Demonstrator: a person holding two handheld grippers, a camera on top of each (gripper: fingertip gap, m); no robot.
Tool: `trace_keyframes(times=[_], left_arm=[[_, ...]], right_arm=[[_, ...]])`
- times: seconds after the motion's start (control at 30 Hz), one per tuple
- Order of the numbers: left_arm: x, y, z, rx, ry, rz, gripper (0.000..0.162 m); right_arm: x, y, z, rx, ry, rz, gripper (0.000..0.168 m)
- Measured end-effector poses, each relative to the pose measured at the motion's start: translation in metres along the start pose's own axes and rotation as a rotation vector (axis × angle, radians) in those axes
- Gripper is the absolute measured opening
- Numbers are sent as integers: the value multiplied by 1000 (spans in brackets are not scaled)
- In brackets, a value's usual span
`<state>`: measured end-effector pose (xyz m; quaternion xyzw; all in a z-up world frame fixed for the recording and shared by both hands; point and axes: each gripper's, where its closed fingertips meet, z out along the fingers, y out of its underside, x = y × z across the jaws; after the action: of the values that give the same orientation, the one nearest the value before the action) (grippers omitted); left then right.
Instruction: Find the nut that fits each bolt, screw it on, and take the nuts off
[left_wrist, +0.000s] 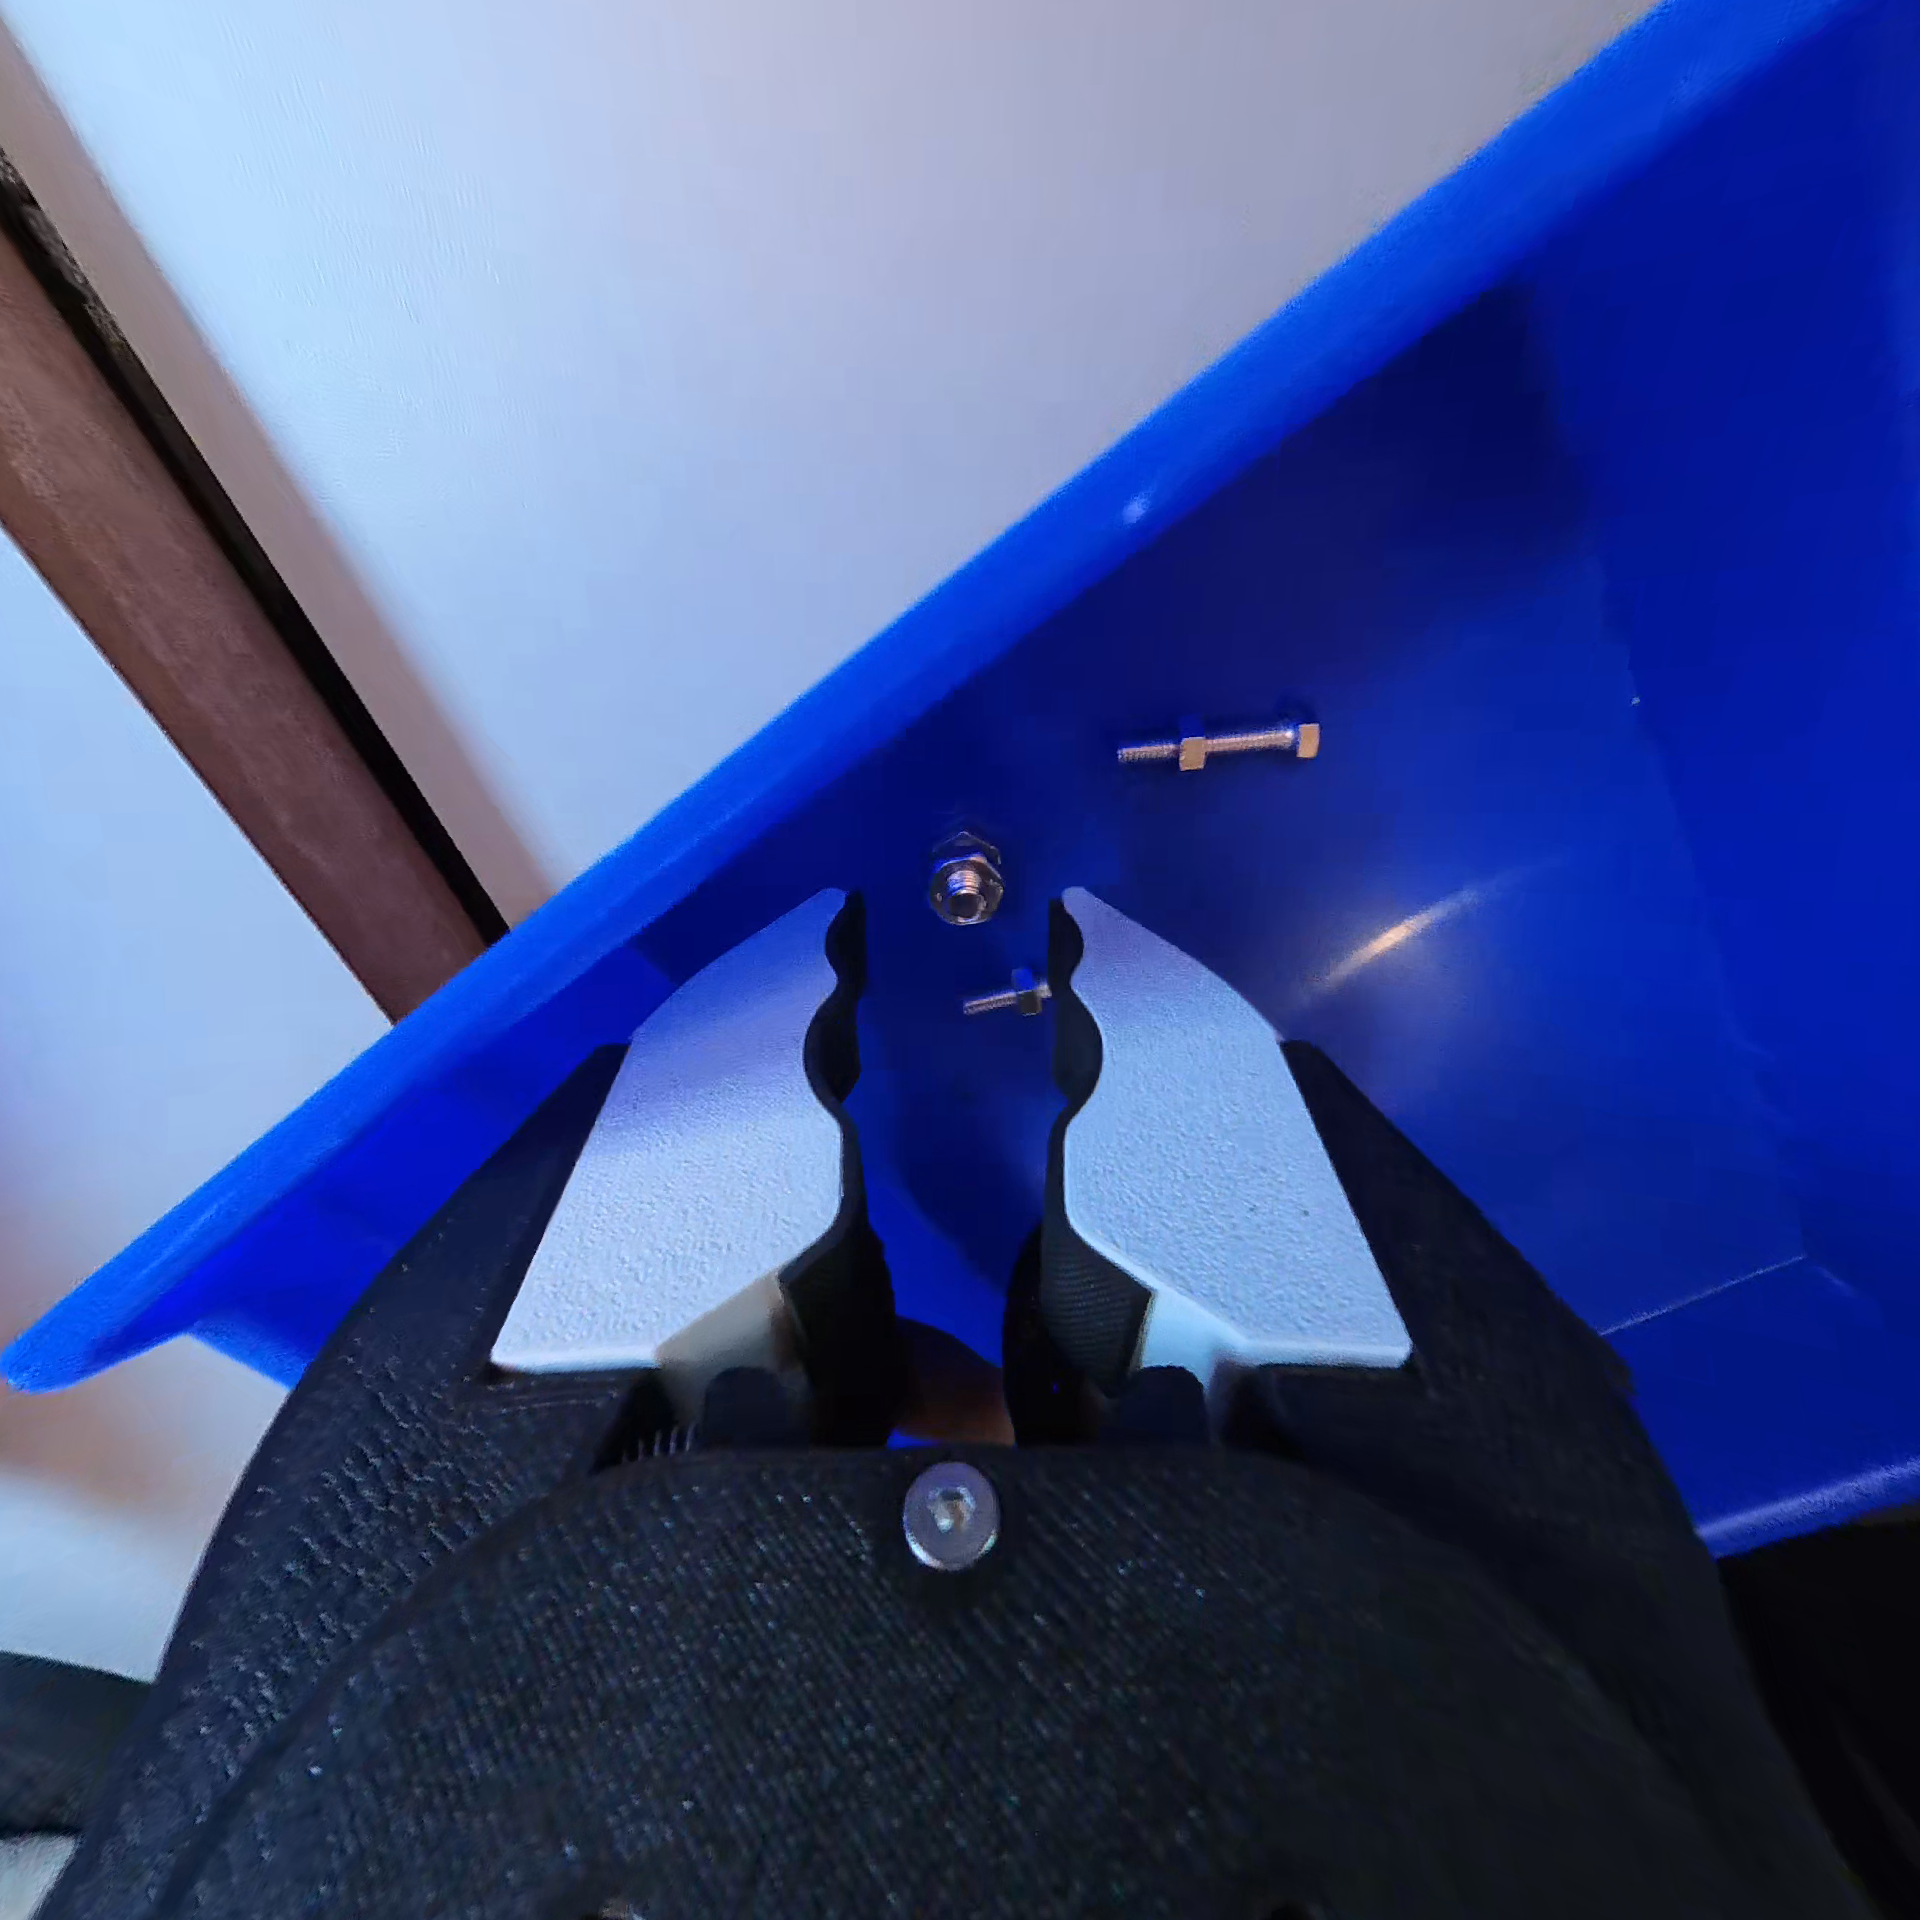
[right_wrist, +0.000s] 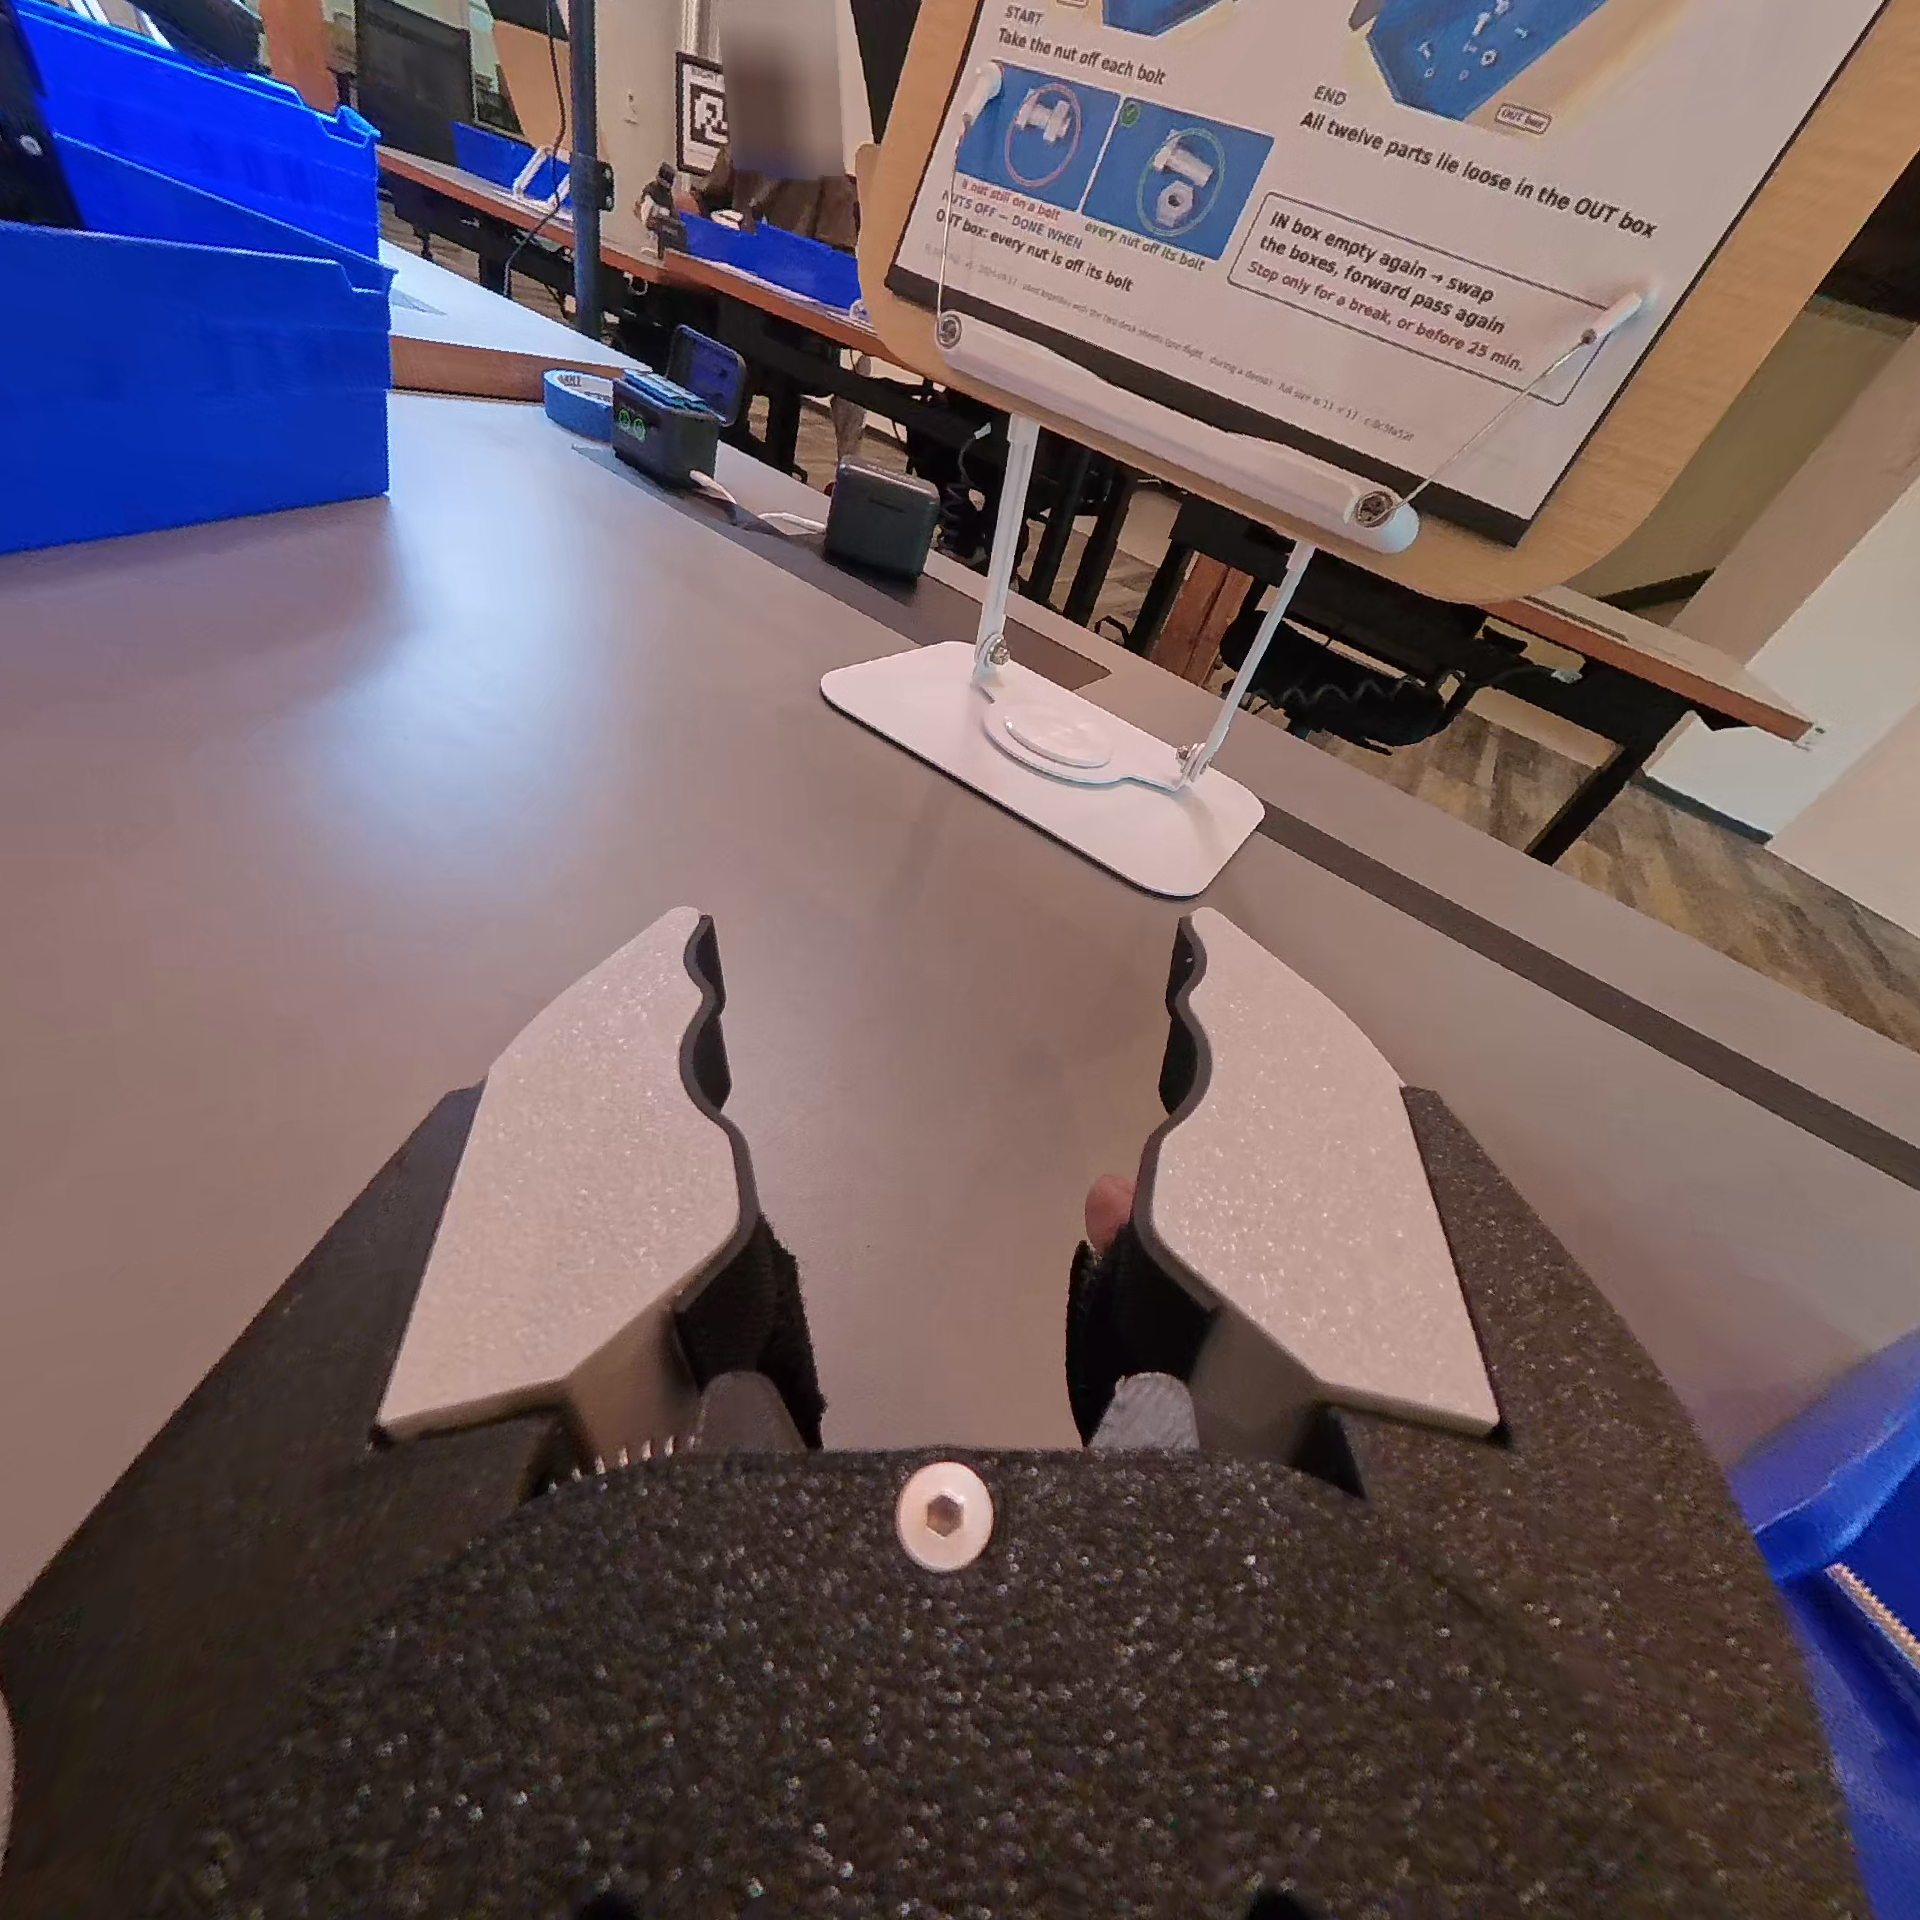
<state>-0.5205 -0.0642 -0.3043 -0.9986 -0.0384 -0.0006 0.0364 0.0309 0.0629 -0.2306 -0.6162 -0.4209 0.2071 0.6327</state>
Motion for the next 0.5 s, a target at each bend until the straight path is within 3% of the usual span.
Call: trace_keyframes(times=[0.07, 0.13, 0.23, 0.37, 0.5], left_arm=[[2, 0, 6, 2, 17, 5, 34], [2, 1, 10, 2, 13, 22, 17], [4, 2, 2, 16, 11, 62, 16], [22, -12, -41, 151, 5, 133, 16], [98, -41, -105, 443, 117, 292, 15]], right_arm=[[0, 0, 0, 0, 0, -1, 83], [0, 0, 0, 2, 2, 0, 83], [0, 0, 0, 5, 1, 1, 82], [-3, 2, 1, -14, -14, -17, 80], [-9, 4, 3, -29, -36, -45, 79]])
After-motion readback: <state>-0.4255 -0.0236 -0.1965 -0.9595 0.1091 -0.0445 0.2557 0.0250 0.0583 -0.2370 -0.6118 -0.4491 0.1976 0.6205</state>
